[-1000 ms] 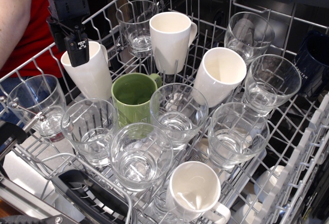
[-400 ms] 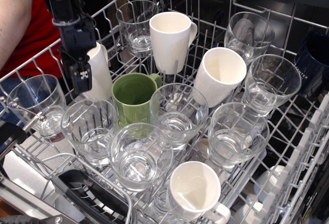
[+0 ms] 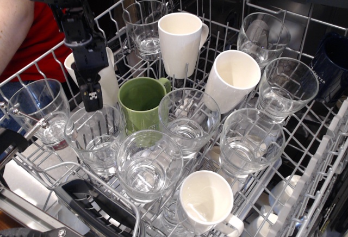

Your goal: Pick up any cup

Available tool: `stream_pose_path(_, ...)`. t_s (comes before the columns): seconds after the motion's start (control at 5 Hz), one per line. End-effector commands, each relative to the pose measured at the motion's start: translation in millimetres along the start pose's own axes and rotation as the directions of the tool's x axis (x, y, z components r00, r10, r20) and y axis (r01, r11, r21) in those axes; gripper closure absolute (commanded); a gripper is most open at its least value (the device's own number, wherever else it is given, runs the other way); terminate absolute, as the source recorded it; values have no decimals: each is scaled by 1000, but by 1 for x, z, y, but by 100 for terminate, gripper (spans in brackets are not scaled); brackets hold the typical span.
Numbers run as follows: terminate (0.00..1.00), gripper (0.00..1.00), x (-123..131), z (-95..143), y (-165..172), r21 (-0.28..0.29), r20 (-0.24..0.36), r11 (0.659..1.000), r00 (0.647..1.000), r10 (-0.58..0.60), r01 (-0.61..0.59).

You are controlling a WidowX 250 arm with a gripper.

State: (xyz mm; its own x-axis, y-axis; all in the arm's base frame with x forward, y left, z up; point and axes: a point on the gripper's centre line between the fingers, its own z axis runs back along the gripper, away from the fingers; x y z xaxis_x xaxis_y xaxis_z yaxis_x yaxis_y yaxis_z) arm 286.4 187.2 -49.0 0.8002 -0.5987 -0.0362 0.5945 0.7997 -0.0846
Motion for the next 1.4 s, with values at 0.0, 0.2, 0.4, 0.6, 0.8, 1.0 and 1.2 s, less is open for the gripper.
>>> stream_pose_path(0.0, 0, 0, 3, -9, 12, 65, 29, 997, 999, -44, 42)
stream_pose_path(0.2, 0, 0, 1, -19, 8, 83, 58, 995, 997, -53, 48)
stream_pose_path(0.4, 0, 100, 3, -30, 4, 83, 71, 996, 996, -44, 38)
stream_pose_path(0.6, 0, 100, 2, -30, 1, 76, 111, 997, 993, -37, 29)
stream_pose_path(0.8, 0, 100, 4, -30, 0, 76, 110, 997, 994, -23, 14)
stream_pose_path(1.0, 0, 100, 6, -14, 3, 44, 127, 999, 992, 1, -7)
stream_pose_path(1.2, 0, 100, 9, 12, 6, 9, 136, 1000, 991, 16, -17)
